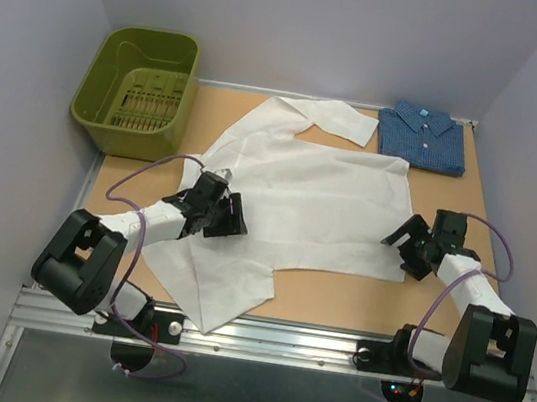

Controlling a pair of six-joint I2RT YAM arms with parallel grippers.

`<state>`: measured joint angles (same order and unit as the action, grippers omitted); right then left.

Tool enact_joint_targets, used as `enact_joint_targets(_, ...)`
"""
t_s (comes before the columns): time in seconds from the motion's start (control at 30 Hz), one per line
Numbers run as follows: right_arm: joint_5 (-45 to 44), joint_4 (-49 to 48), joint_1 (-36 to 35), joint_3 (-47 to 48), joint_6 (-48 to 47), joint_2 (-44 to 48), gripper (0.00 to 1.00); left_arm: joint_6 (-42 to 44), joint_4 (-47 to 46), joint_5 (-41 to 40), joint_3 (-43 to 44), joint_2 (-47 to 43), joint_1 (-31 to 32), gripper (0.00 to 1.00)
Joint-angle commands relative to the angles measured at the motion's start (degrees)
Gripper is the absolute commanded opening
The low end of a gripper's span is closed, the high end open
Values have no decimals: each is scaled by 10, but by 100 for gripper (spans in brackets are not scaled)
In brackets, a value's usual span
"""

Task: Fold and stack the long sleeve shirts
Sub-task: Flatten the shirt out

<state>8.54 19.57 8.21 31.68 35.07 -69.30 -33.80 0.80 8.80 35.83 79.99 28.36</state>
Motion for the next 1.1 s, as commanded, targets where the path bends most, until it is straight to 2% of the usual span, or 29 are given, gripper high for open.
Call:
enact_joint_targets(0.0,-41,55,14,-16,7,42,89,-11,40,13,-28,-32,-2,67)
enact_joint_targets(0.17,38,68,2,32,-18,95,89,0,71,64,-34,-111,-1,67)
enact_joint_targets(0.3,21,67,-63,97,-51,53,91,35,104,61,23,-135,-1,67)
enact_joint_targets(0.37,-8,56,-106,137,-60,8,91,58,115,27,54,-127,-2,67)
enact_joint_targets(0.4,-42,50,-147,152,-65,-11,91,61,114,-9,83,-112,-2,67)
enact_joint_targets(0.5,-53,24,-182,225,-92,-95,91,75,100,-44,149,-57,-3,67)
enact_joint_targets(0.7,-83,-16,-188,332,-134,-244,91,88,66,-127,293,105,-8,66)
enact_joint_targets(0.8,-74,-23,-188,341,-134,-286,91,87,84,-118,333,155,-12,65)
enact_joint_targets(0.93,-105,-23,-190,310,-139,-307,91,76,87,-120,318,196,-19,65)
enact_joint_targets(1.07,-138,-21,-190,251,-119,-279,91,62,88,-99,263,195,-31,64)
